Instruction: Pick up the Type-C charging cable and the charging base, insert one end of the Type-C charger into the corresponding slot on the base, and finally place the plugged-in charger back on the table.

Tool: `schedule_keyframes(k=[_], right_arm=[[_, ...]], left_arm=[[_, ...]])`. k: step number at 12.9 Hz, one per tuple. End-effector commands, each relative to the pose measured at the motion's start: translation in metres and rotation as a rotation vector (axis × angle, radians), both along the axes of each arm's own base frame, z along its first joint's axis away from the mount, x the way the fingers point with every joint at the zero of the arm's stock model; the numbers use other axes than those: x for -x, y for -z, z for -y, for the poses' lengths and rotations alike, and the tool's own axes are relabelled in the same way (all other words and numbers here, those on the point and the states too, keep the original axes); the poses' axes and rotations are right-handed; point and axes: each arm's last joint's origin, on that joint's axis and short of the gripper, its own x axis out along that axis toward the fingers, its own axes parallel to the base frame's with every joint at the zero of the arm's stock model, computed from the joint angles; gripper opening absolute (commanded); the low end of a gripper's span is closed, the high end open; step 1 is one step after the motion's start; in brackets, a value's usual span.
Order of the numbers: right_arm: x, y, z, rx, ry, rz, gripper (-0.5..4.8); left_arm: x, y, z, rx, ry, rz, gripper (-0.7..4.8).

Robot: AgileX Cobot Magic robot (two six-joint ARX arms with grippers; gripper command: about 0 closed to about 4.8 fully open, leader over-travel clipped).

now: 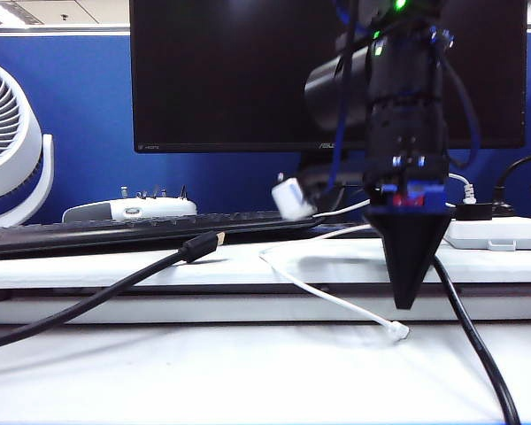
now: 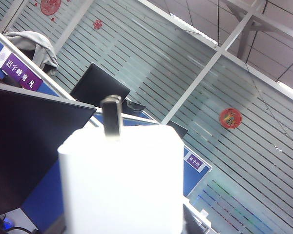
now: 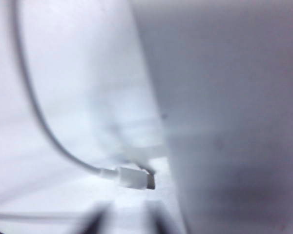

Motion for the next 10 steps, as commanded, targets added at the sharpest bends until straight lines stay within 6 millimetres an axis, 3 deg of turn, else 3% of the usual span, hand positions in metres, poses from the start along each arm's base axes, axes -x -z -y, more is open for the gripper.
schedule_keyframes(k=[1,10], right_arm=[[0.002,-0.006,0.000,-0.042,-0.019,0.001,2.44],[0.003,0.007,0.000,-0.054,-0.261,-0.003,2.53]], left_arm=[[0.005,-0.005,-0.003,0.020,0.007,0.030,0.79],[0.006,-0.006,-0.003,0.024,0.017,0.024,0.79]])
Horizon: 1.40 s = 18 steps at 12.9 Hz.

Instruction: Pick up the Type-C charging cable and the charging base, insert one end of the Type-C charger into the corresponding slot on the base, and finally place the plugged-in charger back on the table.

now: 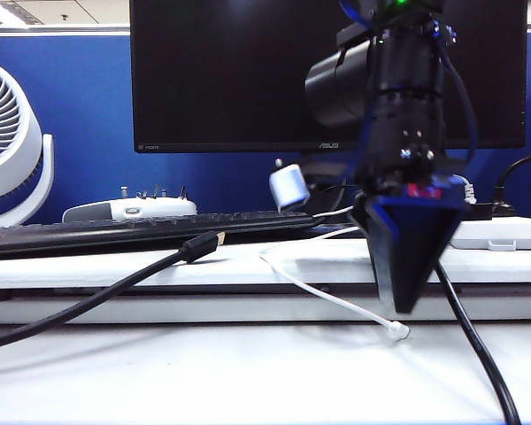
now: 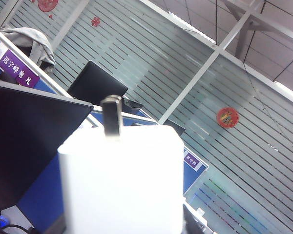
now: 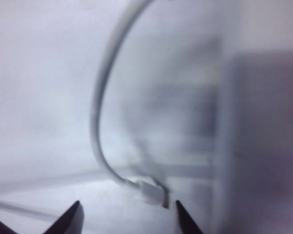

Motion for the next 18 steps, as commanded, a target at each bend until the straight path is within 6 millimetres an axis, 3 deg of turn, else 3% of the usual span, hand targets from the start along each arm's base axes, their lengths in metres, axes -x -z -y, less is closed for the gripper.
schedule_keyframes(k=[1,7,9,12,13,16,18], right_arm=[[0.000,0.006,0.000,-0.003,-0.053,0.005,2.53],[-0.004,0.022,-0.002,0.009,-0.096,-0.018,2.51],[-0.004,0.023,-0.003,0.010,-0.097,-0.020,1.57],[-0.004,0.023,-0.003,0.011,-0.096,-0.021,0.89],[-0.003,0.023,-0.002,0.014,-0.085,-0.028,0.02],[-0.001,0.020,-0.002,-0.010,-0.062,-0.066,-0.05],[0.005,0.007,-0.001,-0.088,-0.060,-0.102,-0.05]], left_arm=[[0.005,-0.006,-0.003,0.021,0.005,0.035,0.79],[0.006,-0.006,-0.003,0.026,0.021,0.023,0.79],[0.006,-0.006,-0.003,0.026,0.021,0.023,0.79],[0.006,-0.006,-0.003,0.027,0.022,0.024,0.79],[0.007,-0.006,-0.004,0.027,0.022,0.025,0.79],[0.007,-0.007,-0.004,0.027,0.022,0.026,0.79],[0.008,-0.007,-0.004,0.026,0.024,0.027,0.79]])
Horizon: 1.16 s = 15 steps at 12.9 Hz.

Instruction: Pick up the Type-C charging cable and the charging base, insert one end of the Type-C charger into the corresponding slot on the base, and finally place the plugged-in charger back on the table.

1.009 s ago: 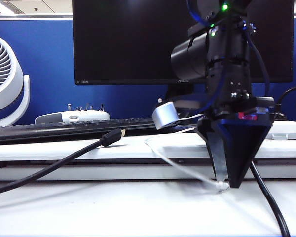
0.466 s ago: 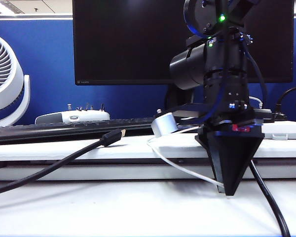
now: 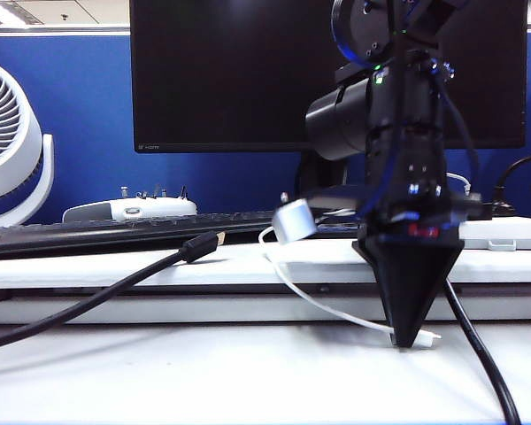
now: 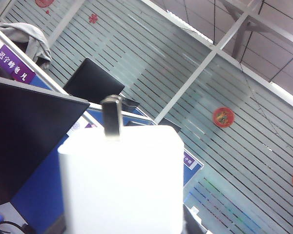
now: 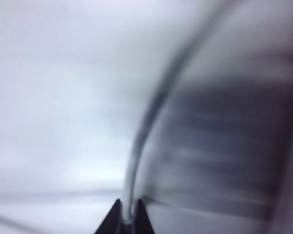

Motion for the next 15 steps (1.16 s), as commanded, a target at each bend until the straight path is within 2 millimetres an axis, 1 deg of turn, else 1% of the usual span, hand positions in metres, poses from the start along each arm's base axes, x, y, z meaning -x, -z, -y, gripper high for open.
schedule_keyframes(k=[1,4,5,6,7,8,9,10,11,12,13,15], right_arm=[[0.012,-0.032,0.003,-0.146,0.005,-0.031,-0.05],[0.023,-0.057,0.009,-0.185,0.002,0.006,-0.05],[0.033,-0.086,0.014,-0.288,0.036,0.046,-0.05],[0.038,-0.111,0.016,-0.404,0.063,0.069,-0.05],[0.040,-0.132,0.016,-0.518,0.092,0.104,-0.05],[0.041,-0.187,0.016,-0.799,0.205,0.226,-0.05],[0.043,-0.225,0.018,-0.995,0.263,0.339,-0.05],[0.045,-0.241,0.022,-1.087,0.286,0.388,-0.05],[0.049,-0.265,0.031,-1.234,0.327,0.458,-0.05],[0.053,-0.282,0.039,-1.342,0.362,0.498,-0.05],[0.059,-0.303,0.052,-1.479,0.382,0.563,-0.05],[0.070,-0.323,0.065,-1.587,0.376,0.664,-0.05]], left_arm=[[0.007,-0.006,-0.004,0.019,0.006,0.043,0.79],[0.007,-0.006,-0.004,0.019,0.005,0.044,0.79],[0.007,-0.006,-0.004,0.019,0.005,0.044,0.79],[0.007,-0.006,-0.004,0.019,0.005,0.044,0.79],[0.007,-0.006,-0.004,0.018,0.004,0.046,0.79],[0.007,-0.007,-0.004,0.022,0.001,0.048,0.79],[0.008,-0.008,-0.005,0.030,0.002,0.056,0.79],[0.010,-0.009,-0.006,0.032,0.002,0.060,0.79],[0.010,-0.009,-0.006,0.033,0.001,0.061,0.79],[0.011,-0.009,-0.006,0.031,0.006,0.062,0.79],[0.012,-0.009,-0.006,0.022,0.026,0.071,0.79],[0.013,-0.009,-0.005,-0.014,0.081,0.114,0.79]])
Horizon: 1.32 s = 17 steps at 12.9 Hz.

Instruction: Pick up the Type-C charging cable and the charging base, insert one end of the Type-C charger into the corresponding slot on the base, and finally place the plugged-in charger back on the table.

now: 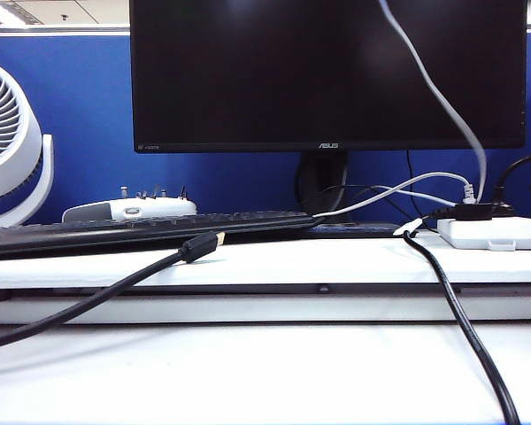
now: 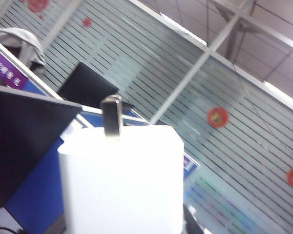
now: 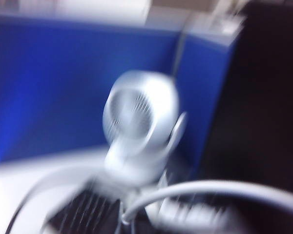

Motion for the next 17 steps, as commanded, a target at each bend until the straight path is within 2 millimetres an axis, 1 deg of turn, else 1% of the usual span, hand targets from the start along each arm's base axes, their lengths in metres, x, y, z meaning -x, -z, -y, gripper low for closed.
schedule_keyframes(k=[1,3,4,5,7,8,10,11,13,15,17], right_arm=[[0.024,-0.038,0.021,-0.192,0.101,0.189,-0.05],[0.037,-0.053,0.030,-0.277,0.179,0.285,-0.06],[0.042,-0.058,0.033,-0.312,0.185,0.333,-0.05],[0.046,-0.064,0.035,-0.344,0.179,0.379,-0.05],[0.051,-0.071,0.036,-0.392,0.133,0.486,-0.05],[0.051,-0.072,0.036,-0.392,0.128,0.490,-0.05],[0.053,-0.073,0.035,-0.378,0.057,0.539,-0.05],[0.053,-0.074,0.033,-0.370,-0.005,0.596,-0.05],[0.051,-0.073,0.030,-0.324,-0.061,0.704,-0.05],[0.049,-0.072,0.028,-0.278,-0.051,0.784,-0.05],[0.047,-0.070,0.027,-0.215,-0.005,0.904,-0.05]], left_arm=[[0.008,-0.004,-0.001,-0.043,0.103,0.109,0.79],[0.008,-0.004,-0.001,-0.044,0.112,0.110,0.79],[0.008,-0.005,-0.001,-0.034,0.113,0.098,0.79],[0.008,-0.005,-0.002,-0.009,0.103,0.061,0.79],[0.006,-0.007,-0.003,0.090,0.071,-0.082,0.79],[0.005,-0.007,-0.003,0.100,0.073,-0.098,0.79],[0.005,-0.007,-0.003,0.116,0.077,-0.128,0.79],[0.005,-0.007,-0.003,0.138,0.101,-0.187,0.79],[0.005,-0.007,-0.003,0.169,0.137,-0.262,0.79],[0.005,-0.007,-0.003,0.187,0.151,-0.302,0.79],[0.006,-0.007,-0.002,0.217,0.179,-0.372,0.79]])
